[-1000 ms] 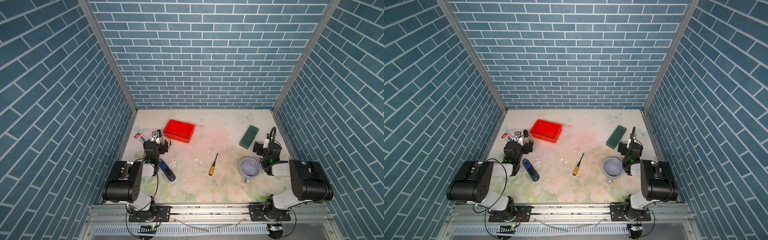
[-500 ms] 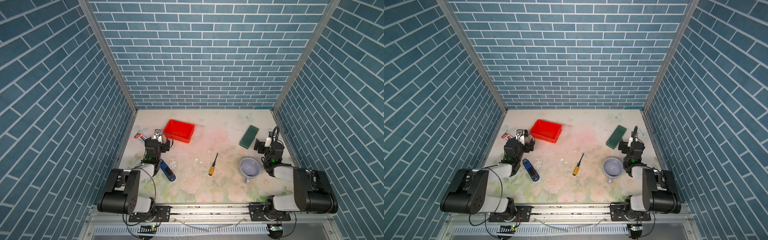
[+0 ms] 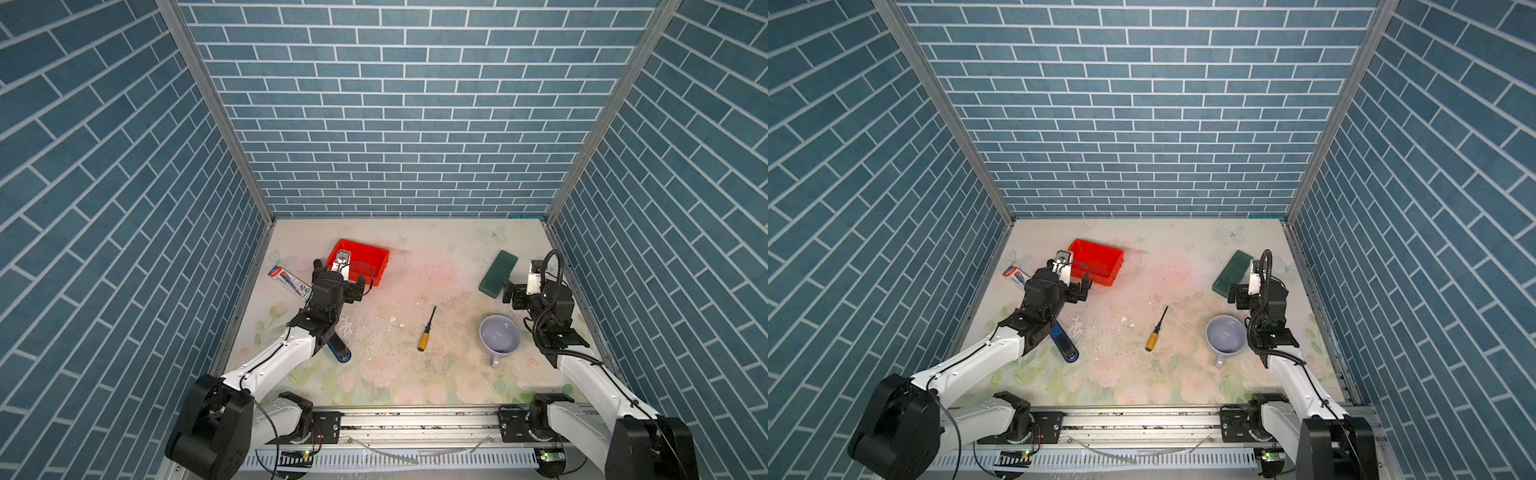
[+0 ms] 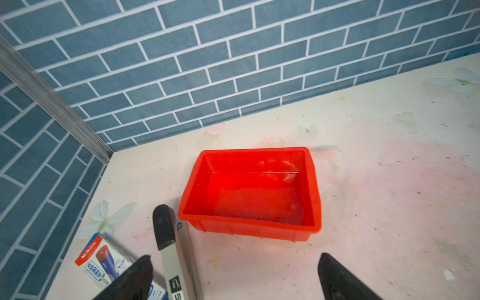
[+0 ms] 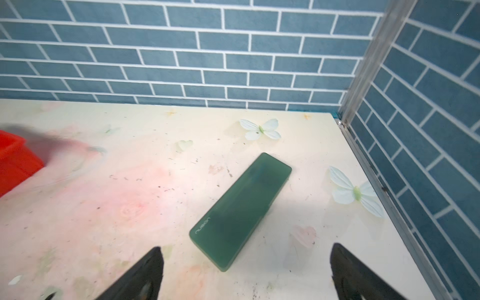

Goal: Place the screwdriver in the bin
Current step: 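Reach the left gripper toward the yellow-handled screwdriver while the right arm lifts slightly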

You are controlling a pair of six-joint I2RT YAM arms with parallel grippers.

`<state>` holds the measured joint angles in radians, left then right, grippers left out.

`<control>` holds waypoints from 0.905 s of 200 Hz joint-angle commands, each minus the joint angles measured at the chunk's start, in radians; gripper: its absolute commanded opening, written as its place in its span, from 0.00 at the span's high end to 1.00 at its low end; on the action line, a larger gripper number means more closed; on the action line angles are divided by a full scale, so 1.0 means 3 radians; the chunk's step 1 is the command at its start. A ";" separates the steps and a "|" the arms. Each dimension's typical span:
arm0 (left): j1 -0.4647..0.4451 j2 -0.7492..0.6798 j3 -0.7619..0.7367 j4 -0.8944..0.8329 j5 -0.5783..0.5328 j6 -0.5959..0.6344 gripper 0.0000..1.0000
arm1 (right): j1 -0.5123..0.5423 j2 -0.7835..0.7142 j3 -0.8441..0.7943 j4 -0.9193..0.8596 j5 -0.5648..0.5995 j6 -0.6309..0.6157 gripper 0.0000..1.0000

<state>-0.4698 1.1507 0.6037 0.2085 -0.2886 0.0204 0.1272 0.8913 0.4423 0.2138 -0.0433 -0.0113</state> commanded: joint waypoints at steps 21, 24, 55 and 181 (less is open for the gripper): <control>-0.0472 -0.0011 0.0179 -0.0646 -0.0290 -0.0715 0.00 | 0.0130 -0.0380 0.0469 -0.1375 -0.0708 -0.0554 0.01; -0.0502 0.0002 0.0189 -0.0661 -0.0312 -0.0782 0.00 | 0.0131 -0.0389 0.0494 -0.1433 -0.0770 -0.0575 0.01; -0.0825 0.0221 0.0366 -0.0870 -0.0391 -0.1380 0.00 | 0.0141 -0.0403 0.0730 -0.2029 -0.1490 -0.0778 0.01; -0.1449 0.1688 0.1821 -0.2289 0.0474 -0.1759 0.00 | 0.0317 -0.0438 0.0939 -0.2834 -0.2123 -0.1427 0.01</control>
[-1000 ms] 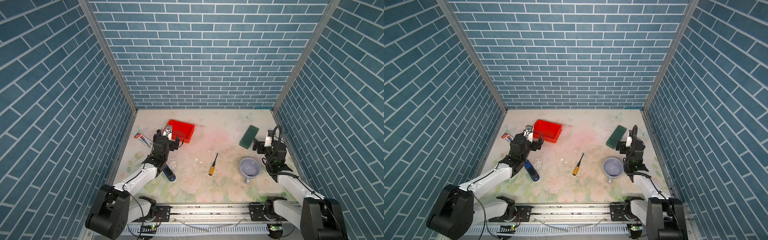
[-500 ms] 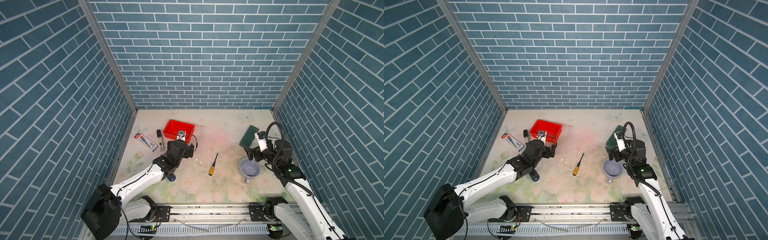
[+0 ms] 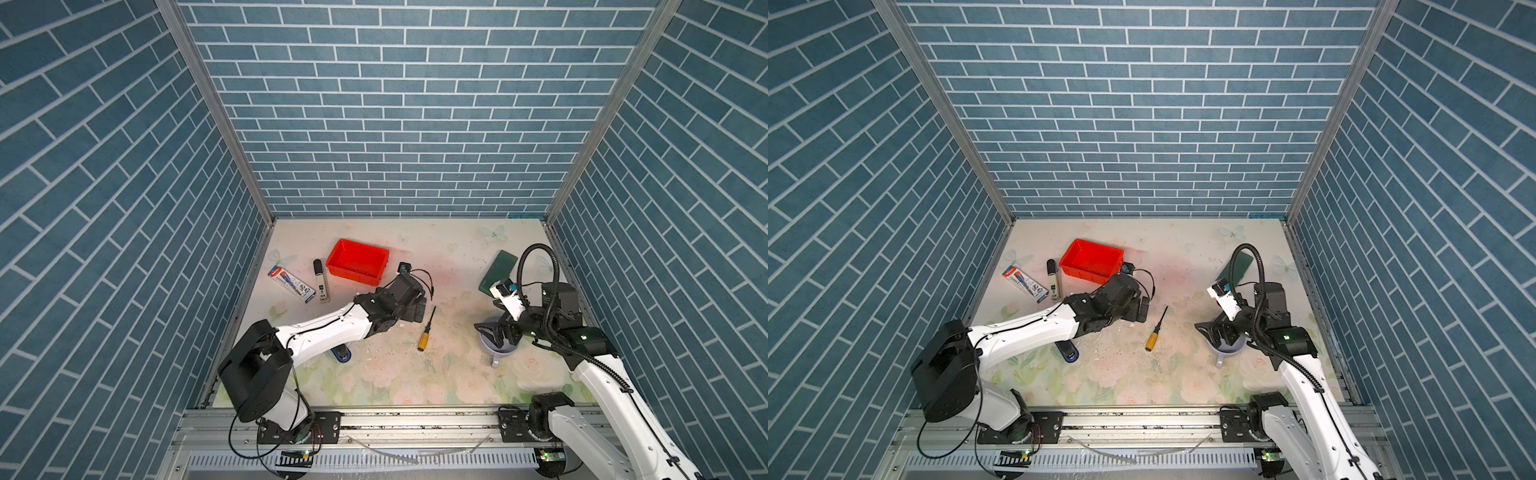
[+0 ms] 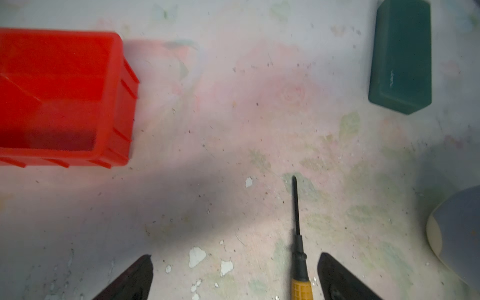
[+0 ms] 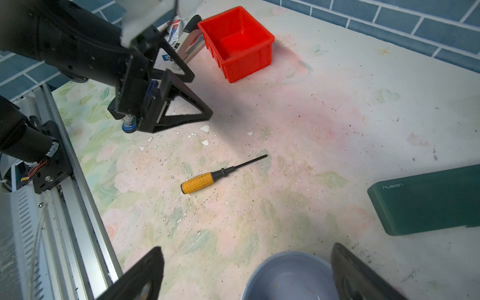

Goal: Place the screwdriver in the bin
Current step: 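Reach the left gripper toward the yellow-handled screwdriver while the right arm lifts slightly, then lower the left gripper and close it on the screwdriver handle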

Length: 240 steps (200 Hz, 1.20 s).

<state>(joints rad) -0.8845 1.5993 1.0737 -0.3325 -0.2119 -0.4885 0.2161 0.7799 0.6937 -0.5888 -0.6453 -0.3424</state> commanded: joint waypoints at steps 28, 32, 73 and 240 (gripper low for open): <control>-0.0104 0.0531 0.0590 -0.0862 0.0372 -0.0064 0.05 | 0.0052 -0.0074 0.0096 -0.0205 -0.0109 -0.0376 0.01; -0.0111 0.0582 0.0651 -0.0930 0.0392 -0.0067 0.05 | 0.0054 -0.0074 0.0096 -0.0204 -0.0111 -0.0375 0.01; -0.0223 0.0945 0.0971 -0.1292 0.0452 -0.0027 0.13 | 0.0067 -0.0088 0.0086 -0.0205 -0.0065 -0.0380 0.01; -0.0351 0.1464 0.1193 -0.1479 0.0839 -0.0077 0.71 | 0.0078 -0.0125 0.0035 -0.0159 0.0000 -0.0371 0.01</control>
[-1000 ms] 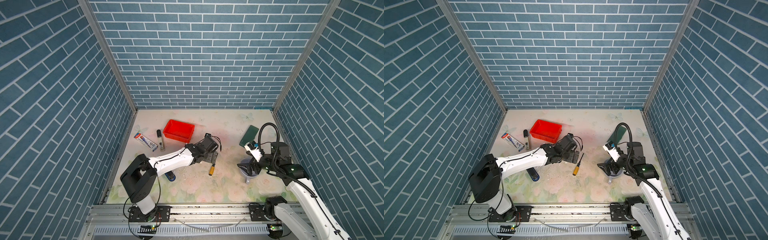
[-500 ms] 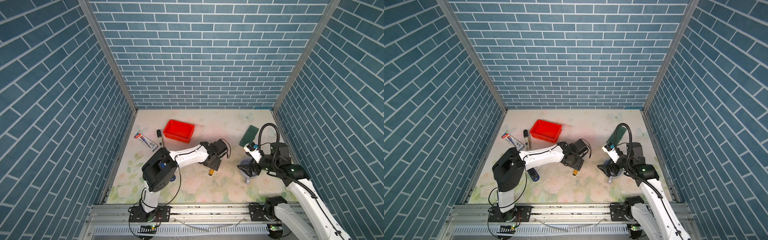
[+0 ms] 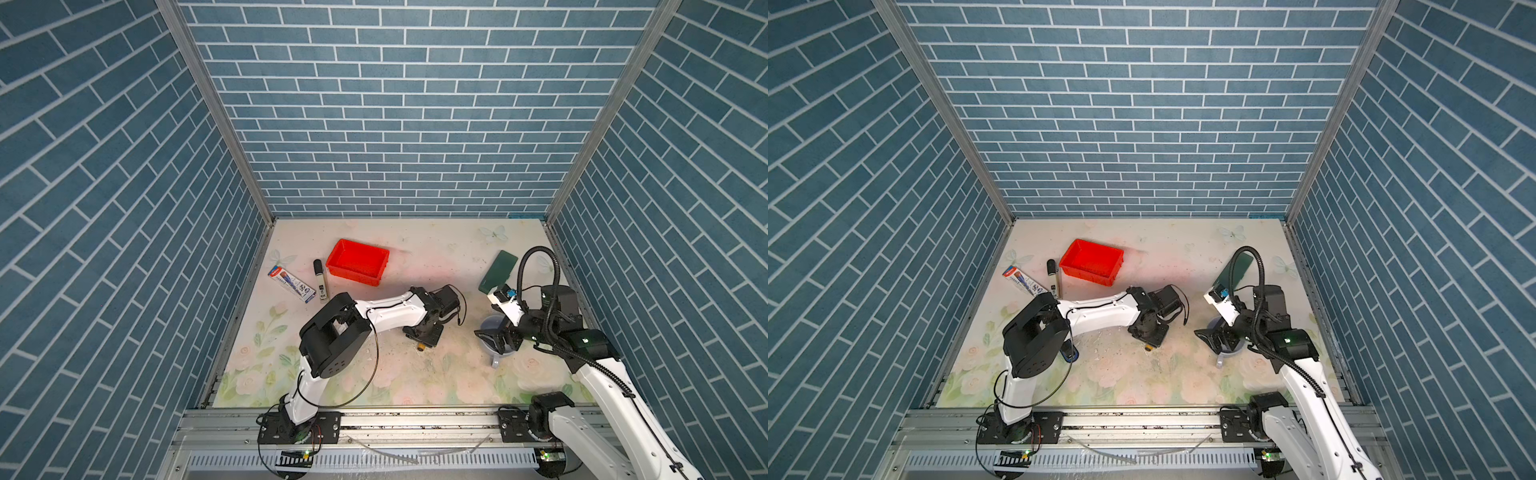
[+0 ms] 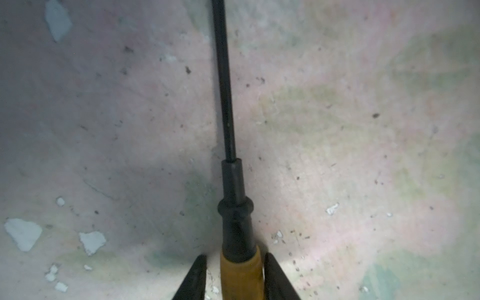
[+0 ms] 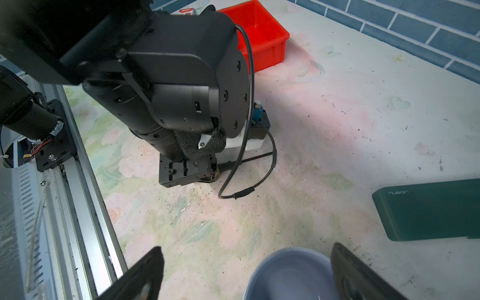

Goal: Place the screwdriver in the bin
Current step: 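Lower the left gripper and close it on the screwdriver handle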

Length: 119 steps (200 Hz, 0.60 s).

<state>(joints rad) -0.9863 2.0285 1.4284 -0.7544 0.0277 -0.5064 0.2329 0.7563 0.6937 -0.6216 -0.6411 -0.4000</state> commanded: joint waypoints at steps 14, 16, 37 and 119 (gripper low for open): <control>-0.0015 0.0034 0.0009 -0.0074 0.0032 -0.0020 0.79 | 0.0019 -0.0051 0.0036 -0.0048 -0.0012 -0.0176 0.01; -0.0014 0.0034 0.0009 -0.0073 0.0031 -0.0019 0.79 | 0.0021 -0.0050 0.0035 -0.0047 -0.0015 -0.0177 0.01; -0.0015 0.0013 0.0001 -0.0069 0.0021 -0.0030 0.83 | 0.0023 -0.0053 0.0036 -0.0045 -0.0020 -0.0171 0.01; 0.0005 -0.0221 -0.0109 0.0132 -0.0074 -0.0054 0.90 | 0.0021 -0.0038 0.0080 -0.0021 -0.0118 -0.0112 0.01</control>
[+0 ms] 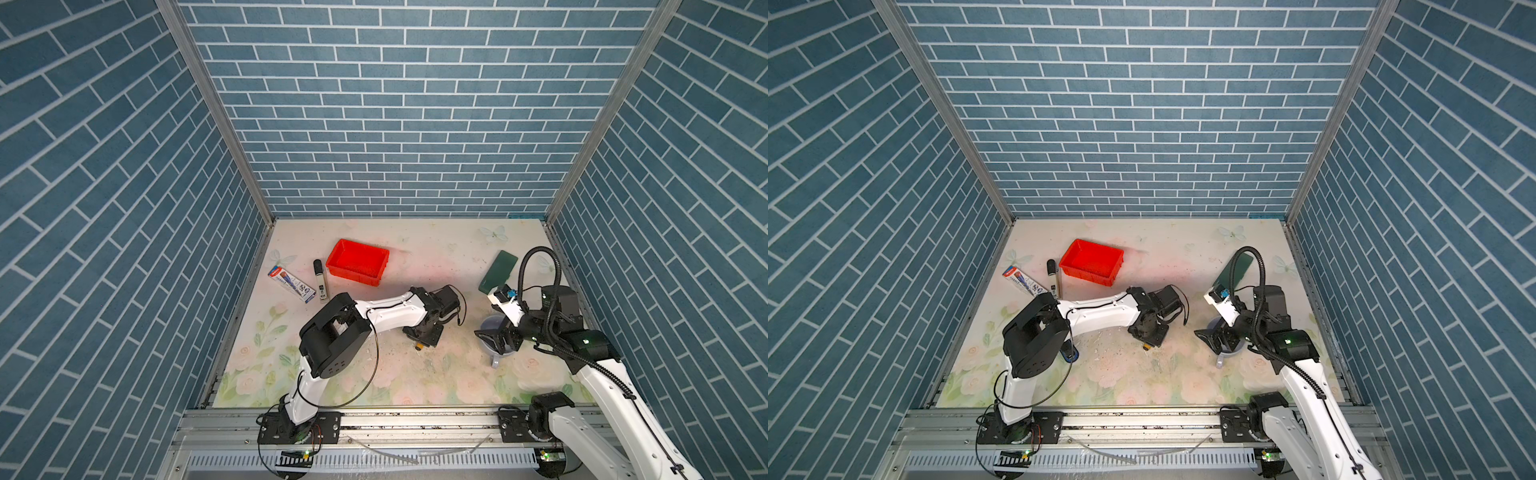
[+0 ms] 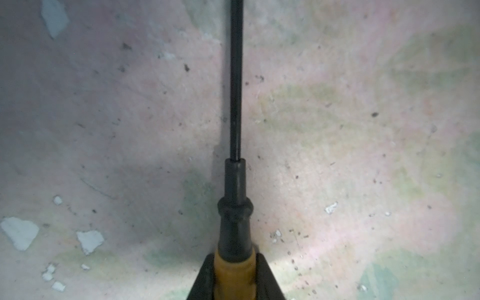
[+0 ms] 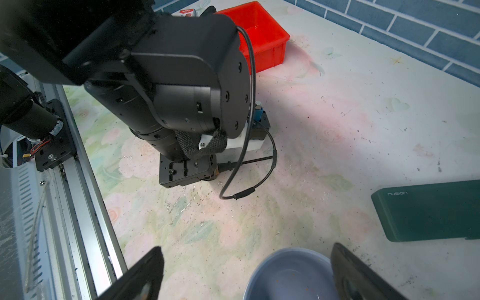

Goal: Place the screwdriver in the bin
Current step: 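Lower the left gripper and close it on the screwdriver handle, then lift the screwdriver with the left gripper and carry it over the red bin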

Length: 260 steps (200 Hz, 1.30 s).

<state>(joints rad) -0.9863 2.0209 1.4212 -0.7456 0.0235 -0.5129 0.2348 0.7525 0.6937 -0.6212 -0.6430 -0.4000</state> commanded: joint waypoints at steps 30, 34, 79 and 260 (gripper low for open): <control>0.0017 -0.0456 -0.0157 0.0246 -0.0242 -0.0035 0.91 | 0.0016 -0.0025 0.0083 0.0121 -0.0205 0.0020 0.01; 0.0022 -0.0492 -0.0158 0.0248 -0.0281 -0.0034 0.91 | 0.0015 -0.0026 0.0071 0.0157 -0.0208 0.0036 0.01; 0.0112 -0.0998 -0.0247 0.0322 -0.0697 -0.0001 0.93 | 0.0023 0.0023 0.0093 0.0477 -0.0287 0.0240 0.01; 0.1054 -0.2032 -0.1136 0.2085 -0.1393 -0.1287 1.00 | 0.1068 0.1179 0.0322 0.2719 0.0279 0.0807 0.01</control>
<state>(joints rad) -0.7292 1.3918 1.0927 -0.2306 -0.3668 -0.7578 0.5266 1.0603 0.7258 0.0559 -0.5964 -0.1780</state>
